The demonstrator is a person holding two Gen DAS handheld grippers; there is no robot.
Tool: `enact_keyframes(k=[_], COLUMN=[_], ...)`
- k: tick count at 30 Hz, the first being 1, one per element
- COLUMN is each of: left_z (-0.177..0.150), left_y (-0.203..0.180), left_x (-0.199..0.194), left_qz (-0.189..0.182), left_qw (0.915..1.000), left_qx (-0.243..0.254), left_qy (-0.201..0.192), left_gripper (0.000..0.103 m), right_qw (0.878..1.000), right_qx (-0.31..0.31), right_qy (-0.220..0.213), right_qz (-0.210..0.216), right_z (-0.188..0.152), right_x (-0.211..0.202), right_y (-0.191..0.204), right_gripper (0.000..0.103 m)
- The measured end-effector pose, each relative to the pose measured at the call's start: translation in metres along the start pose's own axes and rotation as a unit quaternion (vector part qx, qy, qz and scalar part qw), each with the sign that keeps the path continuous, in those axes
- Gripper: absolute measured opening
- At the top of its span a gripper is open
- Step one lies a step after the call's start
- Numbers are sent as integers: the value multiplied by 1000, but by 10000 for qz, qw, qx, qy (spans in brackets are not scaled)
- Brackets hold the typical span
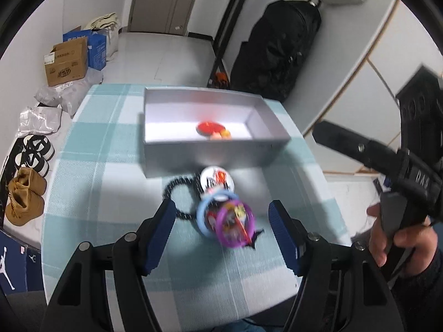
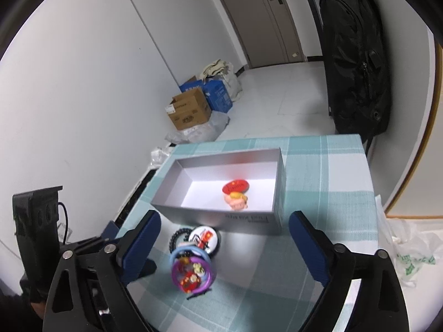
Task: Organize jewelry
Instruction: 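Withdraw both tools back toward the jewelry pile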
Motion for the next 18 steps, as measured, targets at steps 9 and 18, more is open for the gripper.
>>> enact_keyframes(k=[9,18], left_z=[-15,-5], left_y=[7,40], left_x=[1,-37], left_qz=[224,330], left_qw=[9996,9959], left_qx=[-86,-664], left_qy=[179,-516], left_gripper=[65,65], right_qw=[9982,9845], right_qx=[-171,-878], right_qy=[578,1508], right_qz=[-65,-167], right_z=[-26,-69], right_x=[13,50], right_y=[6,30], right_gripper=[98,98])
Point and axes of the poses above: each gripper's, at about its wrist camera, not at the fingertips, and x roughly the way its jaws point, y to its left, z to its top, the point moved 5 cm from there along x, roughly the way its jaws point, and after that the axes turned 4 degrees about -z, right-handed, at the moved point
